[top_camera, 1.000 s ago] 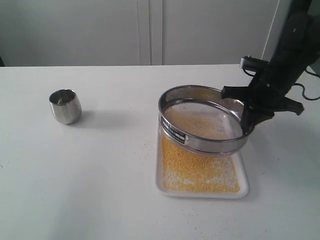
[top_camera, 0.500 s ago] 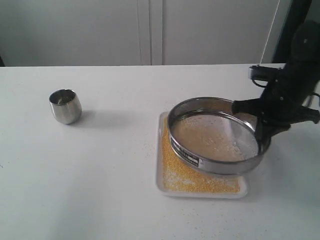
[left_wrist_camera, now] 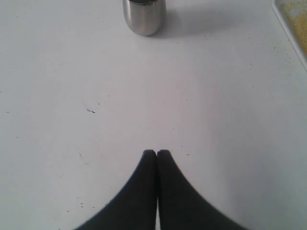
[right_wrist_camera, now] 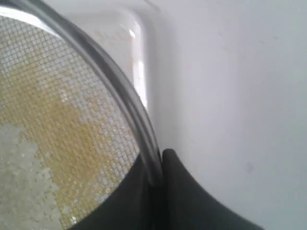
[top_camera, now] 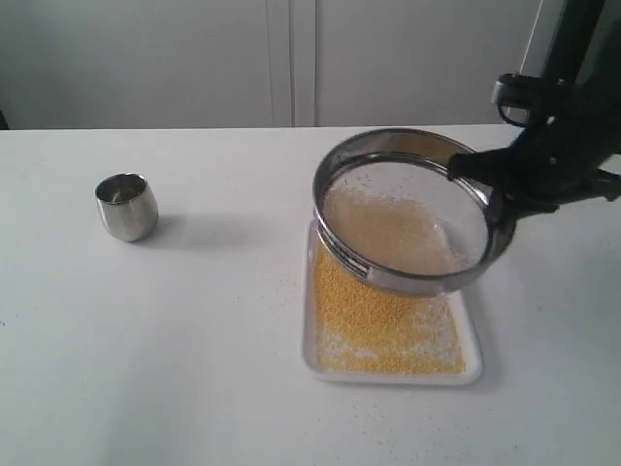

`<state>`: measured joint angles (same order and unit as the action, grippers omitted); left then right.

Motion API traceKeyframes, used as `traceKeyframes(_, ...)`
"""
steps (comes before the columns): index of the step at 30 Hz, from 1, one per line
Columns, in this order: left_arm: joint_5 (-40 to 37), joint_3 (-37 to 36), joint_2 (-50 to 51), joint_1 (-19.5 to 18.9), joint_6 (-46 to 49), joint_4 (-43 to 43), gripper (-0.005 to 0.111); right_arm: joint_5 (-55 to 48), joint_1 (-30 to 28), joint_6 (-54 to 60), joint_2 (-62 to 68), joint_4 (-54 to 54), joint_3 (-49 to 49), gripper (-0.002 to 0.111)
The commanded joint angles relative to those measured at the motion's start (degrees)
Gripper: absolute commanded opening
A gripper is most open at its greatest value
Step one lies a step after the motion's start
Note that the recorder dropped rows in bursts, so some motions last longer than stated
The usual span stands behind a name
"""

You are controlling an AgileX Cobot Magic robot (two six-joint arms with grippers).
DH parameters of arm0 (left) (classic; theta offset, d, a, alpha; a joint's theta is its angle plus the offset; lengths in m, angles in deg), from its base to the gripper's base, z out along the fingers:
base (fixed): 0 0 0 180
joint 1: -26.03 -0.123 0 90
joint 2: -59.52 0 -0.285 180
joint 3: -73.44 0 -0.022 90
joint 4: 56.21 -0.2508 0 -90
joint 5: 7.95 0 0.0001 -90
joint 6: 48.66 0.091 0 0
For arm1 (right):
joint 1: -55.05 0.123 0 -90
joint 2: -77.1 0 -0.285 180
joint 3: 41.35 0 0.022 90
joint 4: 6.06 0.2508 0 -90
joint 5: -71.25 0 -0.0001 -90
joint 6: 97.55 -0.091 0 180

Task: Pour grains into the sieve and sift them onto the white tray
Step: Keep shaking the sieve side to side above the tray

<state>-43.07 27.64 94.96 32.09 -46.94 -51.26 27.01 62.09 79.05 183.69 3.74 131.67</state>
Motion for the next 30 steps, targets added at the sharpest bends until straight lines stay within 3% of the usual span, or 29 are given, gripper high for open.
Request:
traceKeyframes(1, -0.5, -0.3, -0.5, -0.2, 0.0, 0.5, 0.000, -15.6, -0.5, -1.1, 11.1, 3.8, 12.4, 0.000)
traceKeyframes(2, -0.5, -0.3, -0.5, -0.2, 0.0, 0.5, 0.000, -14.1, 0.5, -0.7, 8.2, 3.3, 9.2, 0.000)
traceKeyframes(4, -0.5, -0.3, -0.5, -0.2, 0.0, 0.5, 0.000, 3.5, 5.6, 3.4, -3.9, 5.7, -8.5, 0.000)
traceKeyframes(6, -0.5, -0.3, -0.5, -0.2, 0.0, 0.5, 0.000, 11.8, 5.2, 1.7, -3.4, 5.2, -9.5, 0.000)
traceKeyframes(7, -0.5, -0.3, -0.5, -0.2, 0.0, 0.5, 0.000, 8.9, 3.8, -0.5, 0.2, 5.5, -4.7, 0.000)
traceKeyframes(9, -0.5, -0.3, -0.5, -0.2, 0.0, 0.5, 0.000, -12.3, 1.2, -2.2, 11.0, 5.6, 11.1, 0.000)
traceKeyframes(10, -0.5, -0.3, -0.5, -0.2, 0.0, 0.5, 0.000, -18.9, 1.6, -0.9, 11.3, 2.7, 11.7, 0.000)
traceKeyframes(13, -0.4, -0.3, -0.6, -0.2, 0.0, 0.5, 0.000, 0.2, 5.7, -3.8, -1.8, -1.5, -4.1, 0.000)
traceKeyframes(15, -0.4, -0.3, -0.6, -0.2, 0.0, 0.5, 0.000, 9.3, 6.0, -2.4, -3.6, -1.0, -6.1, 0.000)
traceKeyframes(17, -0.4, -0.3, -0.6, -0.2, 0.0, 0.5, 0.000, 5.6, 4.3, -3.0, 1.8, 0.3, -0.1, 0.000)
traceKeyframes(20, -0.4, -0.3, -0.6, -0.2, 0.0, 0.5, 0.000, -14.7, 2.0, -4.3, 12.3, 2.7, 12.0, 0.000)
traceKeyframes(23, -0.3, -0.3, -0.6, -0.2, 0.0, 0.5, 0.000, -8.0, 3.5, -1.0, -0.5, -0.6, -1.6, 0.000)
traceKeyframes(24, -0.3, -0.3, -0.6, -0.2, 0.0, 0.5, 0.000, 3.6, 3.8, 2.2, -6.7, 0.5, -8.5, 0.000)
traceKeyframes(25, -0.3, -0.3, -0.6, -0.2, 0.0, 0.5, 0.000, 8.1, 3.6, 2.3, -7.4, 1.2, -9.5, 0.000)
traceKeyframes(26, -0.3, -0.3, -0.6, -0.2, 0.0, 0.5, 0.000, 7.1, 2.1, 1.7, -2.2, 4.4, -4.3, 0.000)
traceKeyframes(27, -0.3, -0.3, -0.6, -0.2, 0.0, 0.5, 0.000, -4.7, 0.2, 1.4, 7.3, 6.8, 5.9, 0.000)
traceKeyframes(28, -0.3, -0.3, -0.6, -0.2, 0.0, 0.5, 0.000, -10.8, -0.3, 0.5, 10.3, 7.8, 9.5, 0.000)
traceKeyframes(29, -0.3, -0.3, -0.6, -0.2, 0.0, 0.5, 0.000, -17.3, -0.3, 2.9, 11.9, 7.4, 11.1, 0.000)
traceKeyframes(30, -0.3, -0.3, -0.6, -0.2, 0.0, 0.5, 0.000, -15.2, 0.4, 2.9, 9.9, 6.1, 8.5, 0.000)
